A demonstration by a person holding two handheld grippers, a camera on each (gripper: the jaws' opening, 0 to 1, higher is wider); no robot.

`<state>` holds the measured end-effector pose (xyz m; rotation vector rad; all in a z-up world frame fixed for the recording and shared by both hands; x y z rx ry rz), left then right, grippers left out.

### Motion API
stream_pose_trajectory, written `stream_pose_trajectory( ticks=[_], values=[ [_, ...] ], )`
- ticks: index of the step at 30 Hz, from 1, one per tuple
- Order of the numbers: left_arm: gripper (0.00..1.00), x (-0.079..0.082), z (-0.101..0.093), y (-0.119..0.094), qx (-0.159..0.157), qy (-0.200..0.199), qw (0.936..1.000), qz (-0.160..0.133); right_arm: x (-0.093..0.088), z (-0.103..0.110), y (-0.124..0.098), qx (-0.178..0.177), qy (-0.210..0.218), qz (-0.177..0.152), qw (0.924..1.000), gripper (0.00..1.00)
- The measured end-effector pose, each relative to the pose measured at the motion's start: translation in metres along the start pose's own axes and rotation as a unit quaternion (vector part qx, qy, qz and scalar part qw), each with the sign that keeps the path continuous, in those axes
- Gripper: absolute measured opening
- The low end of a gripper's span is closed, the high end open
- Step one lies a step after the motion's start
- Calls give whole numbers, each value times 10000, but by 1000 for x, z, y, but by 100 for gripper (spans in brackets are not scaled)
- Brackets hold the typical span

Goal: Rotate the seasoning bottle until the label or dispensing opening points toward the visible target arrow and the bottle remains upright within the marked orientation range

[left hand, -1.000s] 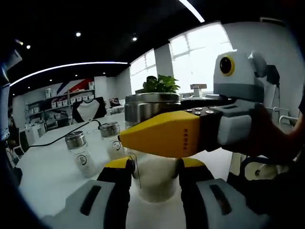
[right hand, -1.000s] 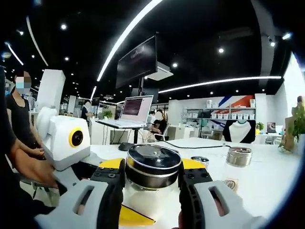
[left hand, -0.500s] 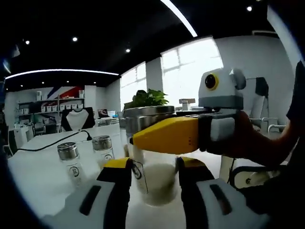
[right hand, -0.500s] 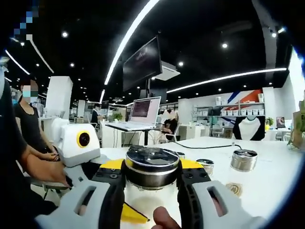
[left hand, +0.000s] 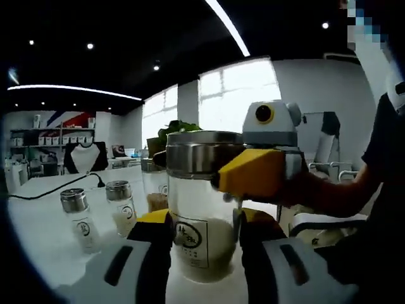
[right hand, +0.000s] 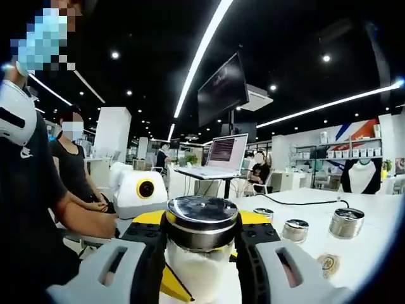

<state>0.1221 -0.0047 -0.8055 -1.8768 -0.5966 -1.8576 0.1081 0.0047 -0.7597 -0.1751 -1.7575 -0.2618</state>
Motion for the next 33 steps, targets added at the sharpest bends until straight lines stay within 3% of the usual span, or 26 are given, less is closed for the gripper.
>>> stream_pose_trajectory(
  ticks=[3,6,10,12,16,19,25,30,33],
  values=[
    [43,-1,7,0,470,119,9988,33,-2,-5,1,-297,14,-40,9995,41],
    [43,0,12,-1,727,-183,9971,-142,-3,-8,6,-567,-44,-87,9983,41],
    [43,5,21,-7,1487,543,9872,-195,-12,-12,10,-1065,194,-4,9941,40],
    [43,4,20,-6,1537,477,9869,-144,-13,-15,12,-1401,284,-43,9897,41],
    [43,2,23,-8,1614,493,9855,-160,-13,-13,15,-1497,146,162,9885,40],
    [43,3,23,-8,1434,357,9888,-192,-12,-15,14,-1493,121,125,9886,40],
    [43,7,18,-7,1035,315,9936,-323,-9,-15,9,-1106,236,148,9935,39],
    [44,6,7,-5,183,-185,9990,-350,-4,-3,7,-544,-264,178,9980,39],
    [44,6,-3,-6,-367,-412,9978,-363,1,4,2,-177,69,-138,9997,39]
  ],
)
Point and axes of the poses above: the point that each gripper's makers call its tool centre point, and the gripper's own axes: y roughly forward along the fingers, z roughly to its left, x roughly out of its top, the point moved 2 cm from there along -y, roughly backward along the fingers, and after that the axes turned 6 degrees about -y, right-handed, at the moved point
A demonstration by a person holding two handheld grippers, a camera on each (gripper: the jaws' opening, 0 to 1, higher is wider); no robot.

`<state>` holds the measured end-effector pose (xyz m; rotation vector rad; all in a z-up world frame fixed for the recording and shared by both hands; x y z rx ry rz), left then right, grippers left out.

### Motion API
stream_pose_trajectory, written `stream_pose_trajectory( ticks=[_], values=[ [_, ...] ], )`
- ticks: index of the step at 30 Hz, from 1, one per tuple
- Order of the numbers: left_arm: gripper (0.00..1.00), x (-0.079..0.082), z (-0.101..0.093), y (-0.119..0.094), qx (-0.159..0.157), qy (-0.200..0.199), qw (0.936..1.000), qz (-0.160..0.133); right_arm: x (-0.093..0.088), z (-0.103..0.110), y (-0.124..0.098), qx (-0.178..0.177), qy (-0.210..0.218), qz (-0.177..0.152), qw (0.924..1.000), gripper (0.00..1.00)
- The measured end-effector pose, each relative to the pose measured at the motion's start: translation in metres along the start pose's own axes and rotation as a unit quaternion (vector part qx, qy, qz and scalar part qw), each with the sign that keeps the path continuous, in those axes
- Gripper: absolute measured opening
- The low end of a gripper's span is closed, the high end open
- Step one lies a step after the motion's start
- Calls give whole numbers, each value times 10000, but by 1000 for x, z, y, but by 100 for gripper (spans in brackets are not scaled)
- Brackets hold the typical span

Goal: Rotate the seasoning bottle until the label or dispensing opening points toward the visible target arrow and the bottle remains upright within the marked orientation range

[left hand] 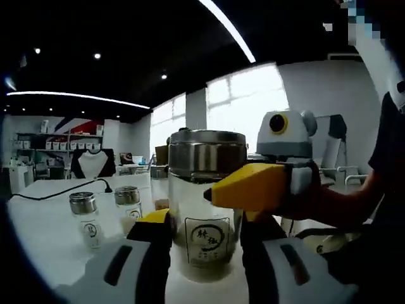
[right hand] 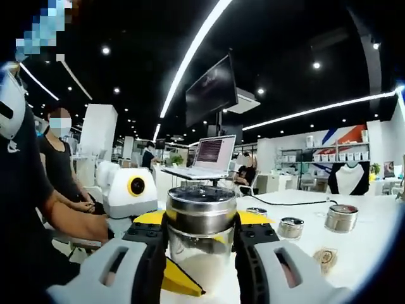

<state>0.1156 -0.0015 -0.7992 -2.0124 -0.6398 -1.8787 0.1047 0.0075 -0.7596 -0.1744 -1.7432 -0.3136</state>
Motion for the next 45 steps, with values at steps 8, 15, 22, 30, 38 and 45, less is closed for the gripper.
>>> stream_pose_trajectory(
  ticks=[8,15,22,30,38,45],
  values=[
    [44,-3,4,2,391,201,9990,8,-5,-9,-3,-57,513,-136,9986,39],
    [43,-4,26,-5,1724,821,9813,225,-13,-22,1,-774,610,44,9951,39],
    [43,-7,26,-7,1999,935,9752,188,-22,-26,5,-1276,1011,44,9866,40],
    [44,-9,27,-5,1804,842,9798,203,-19,-23,6,-1168,652,155,9909,38],
    [51,-17,13,2,803,598,9943,375,-7,-7,-3,-65,419,13,9991,38],
    [46,-14,7,0,731,446,9957,348,-4,-7,-5,102,418,-44,9991,38]
  ],
)
Point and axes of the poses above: the point that each gripper's makers call its tool centre point, and the gripper's own axes: y roughly forward along the fingers, z roughly to its left, x roughly out of its top, the point moved 2 cm from there along -y, roughly backward along the fingers, and after that the axes turned 6 degrees about -y, right-handed, at the moved point
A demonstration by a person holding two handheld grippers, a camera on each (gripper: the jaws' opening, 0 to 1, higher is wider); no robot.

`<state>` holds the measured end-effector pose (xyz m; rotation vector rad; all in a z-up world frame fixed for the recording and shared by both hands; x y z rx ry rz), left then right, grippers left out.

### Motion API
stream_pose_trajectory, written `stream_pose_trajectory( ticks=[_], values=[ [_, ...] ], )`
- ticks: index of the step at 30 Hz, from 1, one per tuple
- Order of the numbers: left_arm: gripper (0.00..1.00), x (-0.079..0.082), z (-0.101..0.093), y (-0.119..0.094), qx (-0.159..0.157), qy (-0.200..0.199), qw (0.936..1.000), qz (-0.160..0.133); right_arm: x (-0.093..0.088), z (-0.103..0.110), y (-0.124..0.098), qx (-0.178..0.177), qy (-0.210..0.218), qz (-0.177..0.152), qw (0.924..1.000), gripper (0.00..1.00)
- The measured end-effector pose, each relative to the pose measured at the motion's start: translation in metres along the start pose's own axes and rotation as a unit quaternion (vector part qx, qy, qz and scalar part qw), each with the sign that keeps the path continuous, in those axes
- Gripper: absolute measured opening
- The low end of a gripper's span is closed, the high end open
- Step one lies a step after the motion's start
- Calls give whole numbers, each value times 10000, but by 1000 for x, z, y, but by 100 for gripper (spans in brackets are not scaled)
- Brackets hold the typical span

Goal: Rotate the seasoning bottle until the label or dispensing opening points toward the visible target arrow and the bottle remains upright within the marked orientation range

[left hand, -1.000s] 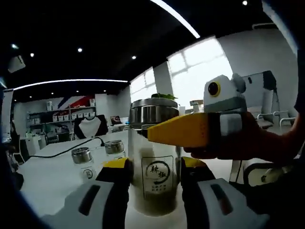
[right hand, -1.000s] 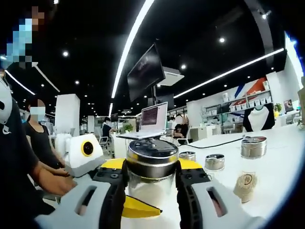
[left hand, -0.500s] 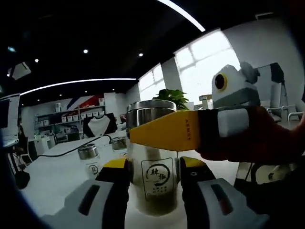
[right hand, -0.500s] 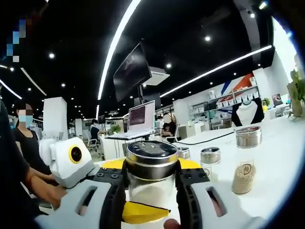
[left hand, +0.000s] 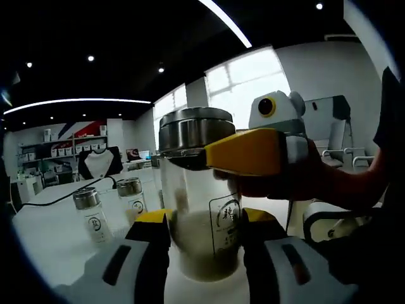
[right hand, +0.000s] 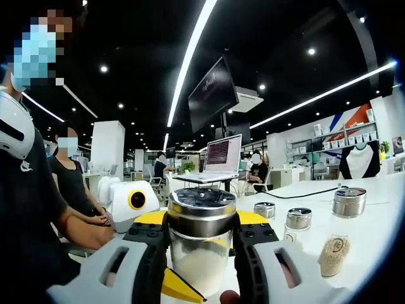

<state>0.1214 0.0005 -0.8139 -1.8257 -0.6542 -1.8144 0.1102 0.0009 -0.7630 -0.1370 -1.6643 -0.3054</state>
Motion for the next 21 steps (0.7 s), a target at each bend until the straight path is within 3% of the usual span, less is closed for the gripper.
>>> stream_pose_trajectory(
  ticks=[3,5,8,11,14,16,20,21],
  values=[
    [45,1,9,-1,468,262,9986,6,-1,-2,3,-97,-8,-58,9999,39],
    [45,1,17,-4,975,590,9934,93,-4,-8,6,-386,172,-72,9991,39],
    [45,2,18,-6,1171,500,9919,-23,-5,-12,9,-641,371,-133,9972,39],
    [45,3,18,-6,1258,475,9909,-55,-4,-15,12,-948,493,-328,9937,40],
    [45,0,19,-5,1254,407,9913,20,-7,-11,14,-971,421,-341,9938,40],
    [45,-7,20,-4,1214,308,9920,140,-13,-10,15,-966,183,37,9951,40],
    [45,-11,19,-1,1080,198,9938,196,-14,-8,15,-901,-102,113,9958,39],
    [45,-15,18,1,925,175,9948,382,-17,-9,13,-835,-246,282,9958,39]
  ],
)
Point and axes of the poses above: the point that each gripper's makers call its tool centre point, and the gripper's own axes: y roughly forward along the fingers, z roughly to its left, x roughly out of its top, the point moved 2 cm from there along -y, roughly backward along the fingers, and after that the axes turned 6 degrees about -y, right-handed, at the moved point
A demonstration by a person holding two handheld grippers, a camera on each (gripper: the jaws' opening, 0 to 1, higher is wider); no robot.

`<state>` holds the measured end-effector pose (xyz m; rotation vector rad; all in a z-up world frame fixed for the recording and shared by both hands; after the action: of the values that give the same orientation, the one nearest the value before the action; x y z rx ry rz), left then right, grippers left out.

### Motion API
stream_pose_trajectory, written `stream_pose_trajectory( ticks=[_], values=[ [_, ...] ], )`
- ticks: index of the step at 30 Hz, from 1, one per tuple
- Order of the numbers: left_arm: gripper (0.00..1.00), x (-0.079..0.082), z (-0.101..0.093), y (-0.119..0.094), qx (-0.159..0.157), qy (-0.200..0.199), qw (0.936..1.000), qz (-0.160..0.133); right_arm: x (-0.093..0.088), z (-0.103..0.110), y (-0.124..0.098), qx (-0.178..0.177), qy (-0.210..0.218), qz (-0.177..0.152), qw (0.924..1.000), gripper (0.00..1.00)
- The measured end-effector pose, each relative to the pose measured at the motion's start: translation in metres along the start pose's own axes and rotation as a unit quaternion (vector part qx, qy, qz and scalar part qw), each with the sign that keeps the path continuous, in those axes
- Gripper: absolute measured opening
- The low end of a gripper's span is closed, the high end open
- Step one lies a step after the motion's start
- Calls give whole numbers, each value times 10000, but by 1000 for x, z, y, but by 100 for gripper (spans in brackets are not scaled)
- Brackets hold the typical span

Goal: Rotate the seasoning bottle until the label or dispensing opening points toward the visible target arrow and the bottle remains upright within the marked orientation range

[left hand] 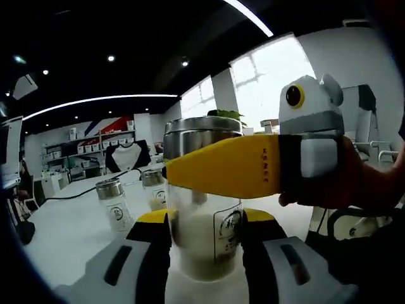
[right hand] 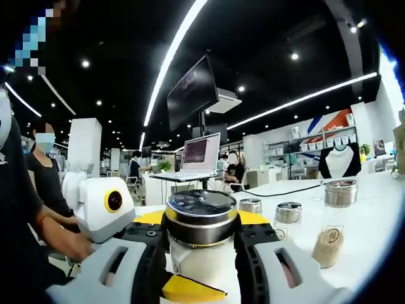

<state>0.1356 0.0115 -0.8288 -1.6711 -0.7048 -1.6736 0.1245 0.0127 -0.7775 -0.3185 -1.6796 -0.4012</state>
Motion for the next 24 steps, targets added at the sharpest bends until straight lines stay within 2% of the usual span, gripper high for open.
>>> stream_pose_trajectory(
  ticks=[6,11,14,18,21,24],
  values=[
    [44,-1,-5,1,-251,-80,9996,-103,0,-1,-3,176,-58,71,9998,39],
    [44,-5,-9,2,-403,-59,9992,54,0,0,-4,232,-259,137,9993,39],
    [43,-5,-8,2,-330,-194,9993,-2,1,0,-4,240,-278,122,9993,39],
    [42,-1,-8,-1,-212,-115,9997,-97,4,2,-5,318,-317,60,9990,40],
    [42,1,-6,-2,-121,-223,9995,-171,6,2,-2,234,-286,-121,9992,40],
    [42,-2,-2,-2,24,-137,9998,-113,3,1,0,165,-224,-101,9996,40]
  ],
)
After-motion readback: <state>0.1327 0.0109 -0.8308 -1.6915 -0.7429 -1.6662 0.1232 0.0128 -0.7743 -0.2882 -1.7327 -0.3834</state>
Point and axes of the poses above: the point that each gripper's makers call its tool centre point, and the gripper's own axes: y roughly forward along the fingers, z roughly to its left, x roughly out of its top, the point moved 2 cm from there along -y, roughly backward along the fingers, and after that the axes turned 6 degrees about -y, right-handed, at the moved point
